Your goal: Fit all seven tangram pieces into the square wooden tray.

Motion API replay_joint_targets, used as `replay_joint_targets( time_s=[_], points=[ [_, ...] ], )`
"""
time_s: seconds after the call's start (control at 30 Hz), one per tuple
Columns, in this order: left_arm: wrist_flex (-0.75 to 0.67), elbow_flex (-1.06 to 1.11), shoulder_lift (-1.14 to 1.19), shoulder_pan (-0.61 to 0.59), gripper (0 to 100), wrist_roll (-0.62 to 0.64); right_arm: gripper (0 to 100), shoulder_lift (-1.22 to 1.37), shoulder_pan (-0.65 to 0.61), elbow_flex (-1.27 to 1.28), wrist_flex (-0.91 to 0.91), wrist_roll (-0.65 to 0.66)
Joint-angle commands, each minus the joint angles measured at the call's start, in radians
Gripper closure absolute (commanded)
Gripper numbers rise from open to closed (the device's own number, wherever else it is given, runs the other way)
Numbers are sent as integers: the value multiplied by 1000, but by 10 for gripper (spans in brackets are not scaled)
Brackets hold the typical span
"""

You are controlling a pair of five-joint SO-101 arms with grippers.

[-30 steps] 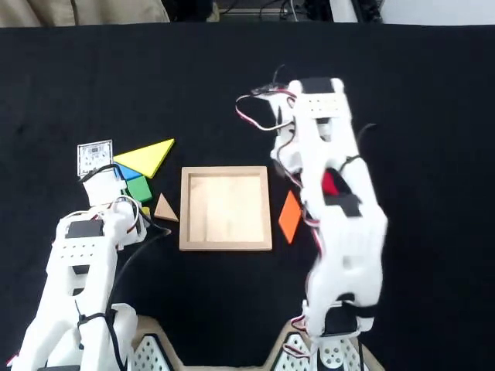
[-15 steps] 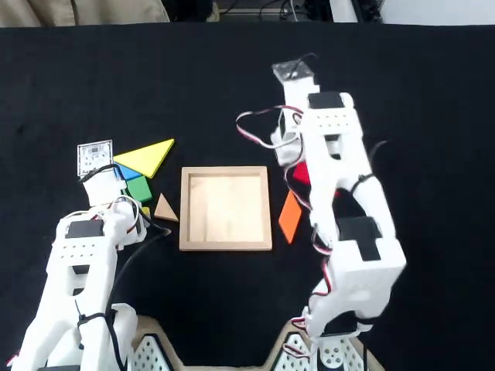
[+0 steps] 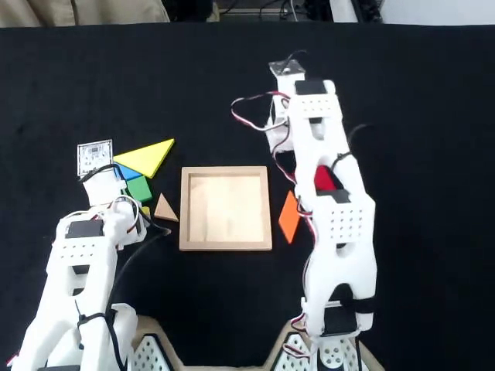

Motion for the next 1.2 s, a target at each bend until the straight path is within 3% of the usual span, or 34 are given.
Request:
replay_joint_targets(
  time_s=[0.0,0.1,0.27,0.63,0.93,1.07,1.17],
  points=[
    [-17,-12,-11,1,798,8,988,-24,17,-153,166,43],
    [-17,-12,-11,2,798,8,988,-84,17,-162,226,60],
    [-17,-12,-11,-2,798,8,988,-286,2,74,183,61],
    [-17,-10,-11,1,798,8,987,-737,5,803,-227,61],
    [-17,-12,-11,-7,798,14,979,-858,120,1033,-494,74],
    [-17,-13,-11,-8,794,15,848,-809,112,1027,-440,210],
    [-17,-24,-11,-4,793,11,772,-776,97,1029,-443,230]
  ],
)
